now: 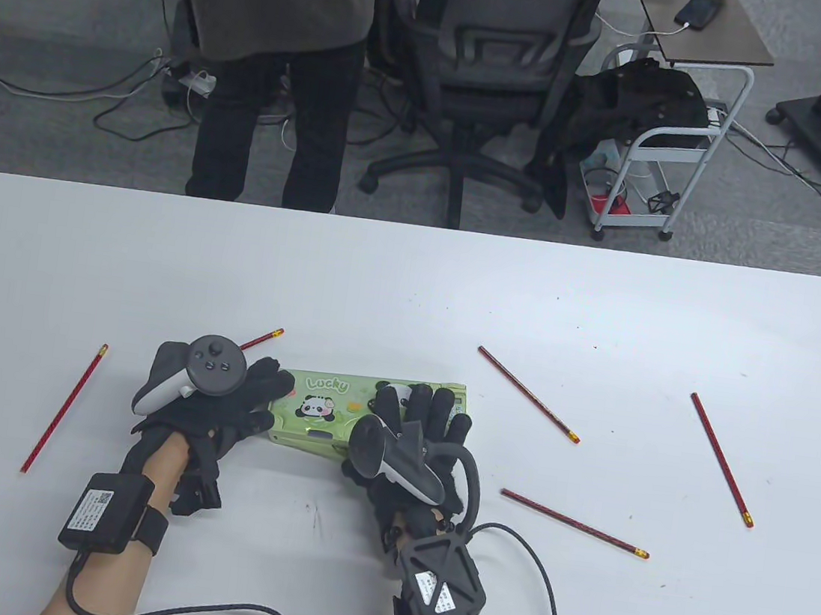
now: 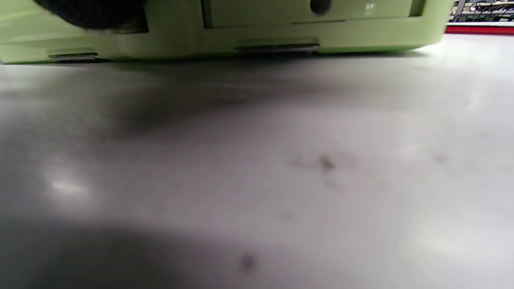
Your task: Organize multifunction pencil case
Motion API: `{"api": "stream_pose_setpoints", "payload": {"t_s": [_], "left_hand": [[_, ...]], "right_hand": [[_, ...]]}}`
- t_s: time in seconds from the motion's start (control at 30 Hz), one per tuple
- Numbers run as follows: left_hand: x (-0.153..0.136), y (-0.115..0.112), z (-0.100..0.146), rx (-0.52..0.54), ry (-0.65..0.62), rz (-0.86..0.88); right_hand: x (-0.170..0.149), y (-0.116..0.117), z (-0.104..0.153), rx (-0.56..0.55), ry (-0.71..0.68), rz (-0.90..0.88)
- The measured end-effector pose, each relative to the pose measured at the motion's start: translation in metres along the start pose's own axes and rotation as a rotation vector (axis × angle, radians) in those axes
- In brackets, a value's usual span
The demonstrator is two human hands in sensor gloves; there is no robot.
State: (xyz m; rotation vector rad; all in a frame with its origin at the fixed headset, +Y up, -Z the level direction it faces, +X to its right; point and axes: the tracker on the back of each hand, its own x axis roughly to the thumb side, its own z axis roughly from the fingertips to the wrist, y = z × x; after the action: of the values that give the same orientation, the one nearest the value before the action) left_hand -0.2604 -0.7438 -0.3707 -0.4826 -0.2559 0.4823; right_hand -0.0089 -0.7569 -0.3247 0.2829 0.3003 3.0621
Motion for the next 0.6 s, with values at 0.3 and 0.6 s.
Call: {"api": "stream_pose_setpoints", "payload": {"t_s": [0.3,0.6], "left_hand": [[0.000,0.000,0.000,0.004,-0.003,-0.009],[0.000,0.000,0.000,0.004,-0.001,-0.021]], "right_hand": [[0.006,-0.002,-0.001,-0.071,0.075,0.092],[0.012,-0.004,0.000,-0.083,0.080,0.164]]}}
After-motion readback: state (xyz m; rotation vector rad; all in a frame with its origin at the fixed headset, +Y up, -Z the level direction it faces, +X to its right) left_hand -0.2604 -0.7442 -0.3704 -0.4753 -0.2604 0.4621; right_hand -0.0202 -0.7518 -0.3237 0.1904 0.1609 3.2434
